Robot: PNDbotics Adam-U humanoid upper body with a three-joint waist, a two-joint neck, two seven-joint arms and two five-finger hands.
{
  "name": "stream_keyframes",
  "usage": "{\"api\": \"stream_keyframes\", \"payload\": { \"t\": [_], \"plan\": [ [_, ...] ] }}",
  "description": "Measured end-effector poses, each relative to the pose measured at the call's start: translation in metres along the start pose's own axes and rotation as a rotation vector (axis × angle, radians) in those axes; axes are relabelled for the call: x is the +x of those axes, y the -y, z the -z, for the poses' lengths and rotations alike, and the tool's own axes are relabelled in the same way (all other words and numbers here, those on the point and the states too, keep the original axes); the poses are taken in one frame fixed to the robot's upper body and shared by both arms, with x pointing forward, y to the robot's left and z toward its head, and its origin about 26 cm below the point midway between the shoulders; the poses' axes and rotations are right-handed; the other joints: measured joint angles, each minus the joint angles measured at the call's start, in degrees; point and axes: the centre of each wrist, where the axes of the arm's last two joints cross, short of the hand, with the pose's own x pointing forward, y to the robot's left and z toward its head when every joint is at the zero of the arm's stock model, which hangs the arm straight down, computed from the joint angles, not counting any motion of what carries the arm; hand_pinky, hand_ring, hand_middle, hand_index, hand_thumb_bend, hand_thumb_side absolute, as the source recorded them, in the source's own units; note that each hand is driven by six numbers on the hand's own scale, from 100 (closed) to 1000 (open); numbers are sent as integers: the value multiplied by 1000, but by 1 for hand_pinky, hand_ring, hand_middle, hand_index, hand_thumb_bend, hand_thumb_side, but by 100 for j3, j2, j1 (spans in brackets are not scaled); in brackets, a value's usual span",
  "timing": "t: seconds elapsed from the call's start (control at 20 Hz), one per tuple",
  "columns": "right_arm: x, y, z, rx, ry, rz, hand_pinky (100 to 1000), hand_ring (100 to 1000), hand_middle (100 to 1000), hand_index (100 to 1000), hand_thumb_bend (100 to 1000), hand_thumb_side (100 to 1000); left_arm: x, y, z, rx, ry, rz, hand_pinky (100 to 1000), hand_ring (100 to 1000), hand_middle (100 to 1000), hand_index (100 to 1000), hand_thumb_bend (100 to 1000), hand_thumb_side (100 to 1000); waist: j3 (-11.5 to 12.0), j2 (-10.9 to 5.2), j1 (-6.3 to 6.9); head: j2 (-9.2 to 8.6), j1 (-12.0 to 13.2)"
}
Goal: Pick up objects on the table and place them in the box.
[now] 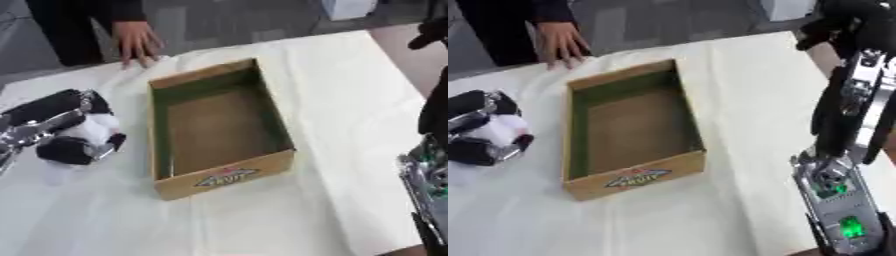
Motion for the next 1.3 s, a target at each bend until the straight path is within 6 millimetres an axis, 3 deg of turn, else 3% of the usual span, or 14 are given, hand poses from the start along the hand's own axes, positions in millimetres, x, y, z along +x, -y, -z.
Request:
{"api": "stream_keyframes", "payload": {
  "t": [0.65,1.3],
  "plan": [
    [-2,4,-3,3,-4,-20,373,481,543,645,100,855,16,-35,15,70,100,41,100,100,100,151,100,539,51,-101,86,-56,57],
    [0,0,1,12,14,3,370,481,542,645,100,855,22,-53,40,179,231,102,100,100,100,121,100,545,-115,-130,250,-113,207]
  ]
}}
